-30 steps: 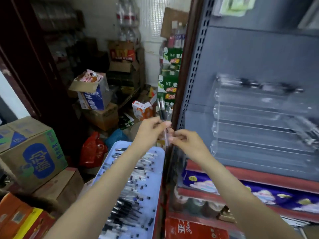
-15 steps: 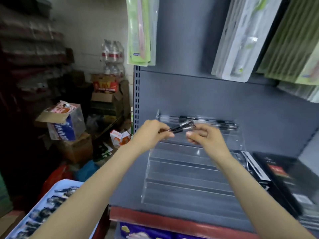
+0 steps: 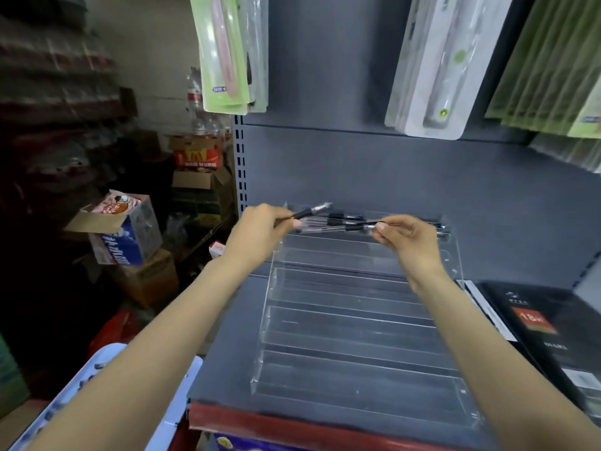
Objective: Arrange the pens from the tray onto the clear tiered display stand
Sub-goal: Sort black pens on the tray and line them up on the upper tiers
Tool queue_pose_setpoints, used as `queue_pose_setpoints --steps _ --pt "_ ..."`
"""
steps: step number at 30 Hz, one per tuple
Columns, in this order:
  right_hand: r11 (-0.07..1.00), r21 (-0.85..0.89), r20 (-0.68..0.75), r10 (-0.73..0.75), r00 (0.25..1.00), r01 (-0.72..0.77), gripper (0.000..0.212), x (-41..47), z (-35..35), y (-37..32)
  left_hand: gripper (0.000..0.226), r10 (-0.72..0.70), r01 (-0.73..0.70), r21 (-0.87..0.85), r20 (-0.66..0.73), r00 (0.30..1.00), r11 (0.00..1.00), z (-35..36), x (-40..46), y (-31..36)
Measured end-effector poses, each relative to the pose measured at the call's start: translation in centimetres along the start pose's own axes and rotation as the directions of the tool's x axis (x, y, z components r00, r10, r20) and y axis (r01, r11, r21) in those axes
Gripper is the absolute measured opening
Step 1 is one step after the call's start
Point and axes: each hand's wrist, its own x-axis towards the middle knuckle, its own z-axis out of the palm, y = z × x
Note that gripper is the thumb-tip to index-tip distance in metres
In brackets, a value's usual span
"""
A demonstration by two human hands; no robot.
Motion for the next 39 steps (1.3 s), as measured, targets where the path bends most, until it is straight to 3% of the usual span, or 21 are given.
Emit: queue_pose_setpoints --steps 4,8,11,15,20,24,29,32,36,39 --pt "0.96 -0.278 -0.004 -0.039 0.999 0.037 0.018 1.0 0.4 1.1 0.031 -0.034 0.033 -0.051 -0.02 0.999 0.998 -0.2 -0.2 -0.6" --pt "0.809 -0.568 0.114 -0.107 0.988 0.153 0.004 1.5 2.2 1.4 0.028 -0.013 0.018 -0.087 0.057 0.998 0.996 0.3 0.3 -0.5" --pt "0.735 -0.651 0.144 -0.124 0.982 0.188 0.013 2.2 3.1 1.6 0.031 0.031 -0.025 -0.093 0.06 0.998 0.995 0.3 0.5 -0.7" --pt "0.65 -0.733 0.163 -0.117 0.98 0.2 0.006 3.0 3.5 1.9 0.017 0.017 -0.006 -0.205 0.053 0.998 0.979 0.4 0.6 -0.8" --pt "0.61 -0.769 0.188 -0.07 0.98 0.191 0.009 2.9 3.1 2.4 0.015 0.036 -0.02 -0.24 0.062 0.997 0.97 1.1 1.1 -0.6" --pt "0.676 -0.716 0.157 -0.084 0.984 0.172 0.015 2.6 1.7 1.5 0.019 0.083 -0.063 -0.214 0.086 0.993 0.975 2.1 2.3 0.5" --pt "0.782 -0.607 -0.058 -0.222 0.973 0.142 0.009 2.8 -3.8 -0.6 0.017 0.149 -0.125 -0.242 0.082 0.985 0.962 4.7 4.6 4.0" --pt "0.761 -0.642 -0.172 -0.269 0.948 0.099 0.018 3.7 -7.9 -0.7 0.013 0.195 -0.169 -0.233 0.094 0.976 0.958 7.0 6.4 6.7" --pt "0.772 -0.634 -0.139 -0.049 0.989 -0.051 0.05 5.4 -11.3 0.8 0.014 0.205 -0.176 -0.192 0.141 0.969 0.965 10.0 8.9 9.8" --pt "0.806 -0.592 -0.027 0.019 0.999 -0.032 0.058 6.0 -12.3 1.7 0.017 0.165 -0.138 -0.143 0.2 0.966 0.98 11.5 10.0 10.7"
